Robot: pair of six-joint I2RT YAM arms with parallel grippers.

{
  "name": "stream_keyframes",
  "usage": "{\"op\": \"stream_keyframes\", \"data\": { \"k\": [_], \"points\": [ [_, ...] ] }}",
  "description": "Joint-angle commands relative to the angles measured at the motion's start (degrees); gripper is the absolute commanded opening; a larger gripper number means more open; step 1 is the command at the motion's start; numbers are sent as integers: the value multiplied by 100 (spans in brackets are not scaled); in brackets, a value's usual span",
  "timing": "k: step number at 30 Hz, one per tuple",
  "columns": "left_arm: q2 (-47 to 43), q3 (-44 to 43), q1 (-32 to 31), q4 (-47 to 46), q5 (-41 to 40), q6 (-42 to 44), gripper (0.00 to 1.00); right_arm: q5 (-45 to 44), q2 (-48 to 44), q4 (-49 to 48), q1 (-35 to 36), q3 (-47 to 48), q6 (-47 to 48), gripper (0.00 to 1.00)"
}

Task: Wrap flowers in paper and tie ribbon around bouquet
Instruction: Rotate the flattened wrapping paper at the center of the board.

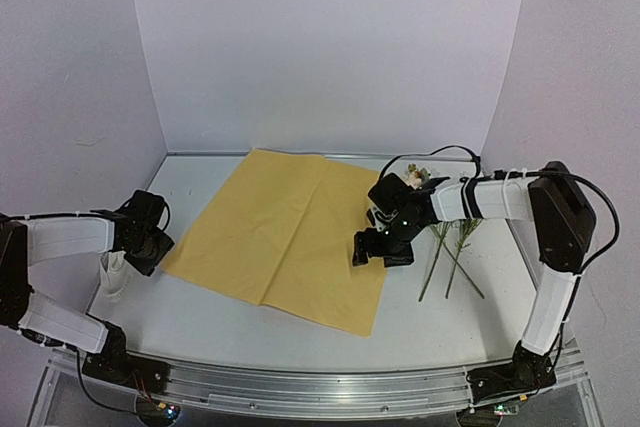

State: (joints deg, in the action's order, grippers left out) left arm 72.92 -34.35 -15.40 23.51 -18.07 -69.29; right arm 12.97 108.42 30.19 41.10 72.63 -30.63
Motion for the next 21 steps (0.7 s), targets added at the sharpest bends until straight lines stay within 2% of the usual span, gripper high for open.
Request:
{"op": "stream_keyframes", "data": {
  "k": [1,8,14,17,21],
  "points": [
    [224,53,86,-430,238,287,54,-48,-556,-164,-26,-328,-124,85],
    [300,239,240,-581,394,368,58,-193,-1077,-224,-30,-931,-180,84],
    [470,366,289,-1065,679,536,58,-251,-958,-222,-27,-971,-122,84],
    [551,386,339,-1206,735,574,53,-253,-848,-230,-31,-900,-87,84],
    [630,436,442,-1307,815,626,36,-241,-752,-224,-27,-833,-75,83]
  ]
}}
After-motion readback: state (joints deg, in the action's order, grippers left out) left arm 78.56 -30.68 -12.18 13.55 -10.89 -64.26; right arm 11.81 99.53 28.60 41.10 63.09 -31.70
